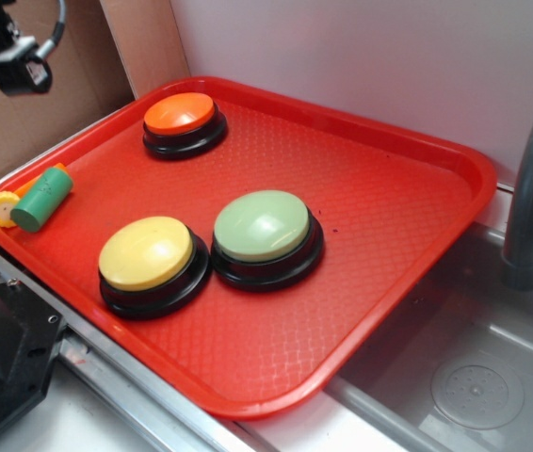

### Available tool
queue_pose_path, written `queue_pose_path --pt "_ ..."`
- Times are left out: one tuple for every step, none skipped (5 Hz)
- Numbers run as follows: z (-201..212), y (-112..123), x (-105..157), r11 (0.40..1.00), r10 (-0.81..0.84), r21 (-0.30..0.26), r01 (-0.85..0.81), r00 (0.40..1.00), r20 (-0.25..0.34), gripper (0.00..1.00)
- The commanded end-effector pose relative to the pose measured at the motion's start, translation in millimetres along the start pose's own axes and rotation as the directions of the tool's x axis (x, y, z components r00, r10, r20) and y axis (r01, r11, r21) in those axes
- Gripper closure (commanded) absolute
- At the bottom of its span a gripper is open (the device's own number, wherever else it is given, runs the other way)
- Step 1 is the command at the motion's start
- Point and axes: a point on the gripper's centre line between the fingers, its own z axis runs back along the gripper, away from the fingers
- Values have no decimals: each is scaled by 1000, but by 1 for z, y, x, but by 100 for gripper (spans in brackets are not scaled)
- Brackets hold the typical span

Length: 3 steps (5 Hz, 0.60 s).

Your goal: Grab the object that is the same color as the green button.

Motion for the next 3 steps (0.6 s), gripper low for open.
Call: queue_pose_path --pt "-45 25 15 999 35 38 -39 995 94 0" --pt "-67 25 20 998 23 49 -28 994 103 0" --pt "-84 22 24 999 12 48 -17 994 106 0"
